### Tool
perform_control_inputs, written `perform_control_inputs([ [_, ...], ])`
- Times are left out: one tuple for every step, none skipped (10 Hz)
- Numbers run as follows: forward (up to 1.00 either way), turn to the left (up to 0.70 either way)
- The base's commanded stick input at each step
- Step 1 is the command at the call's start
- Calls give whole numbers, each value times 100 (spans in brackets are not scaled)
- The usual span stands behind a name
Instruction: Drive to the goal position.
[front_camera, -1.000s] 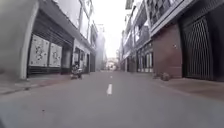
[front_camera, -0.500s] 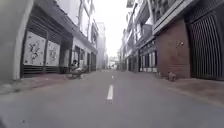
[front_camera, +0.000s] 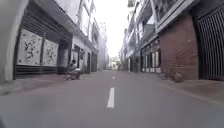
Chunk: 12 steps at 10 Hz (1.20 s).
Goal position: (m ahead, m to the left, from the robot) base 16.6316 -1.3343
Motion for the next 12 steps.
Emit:
perform_control_inputs([
  [85, 0],
  [85, 0],
  [85, 0],
  [85, 0],
  [85, 0],
  [85, -2],
  [85, -28],
  [85, -34],
  [85, -34],
  [85, -34],
  [85, -34],
  [85, -34],
])
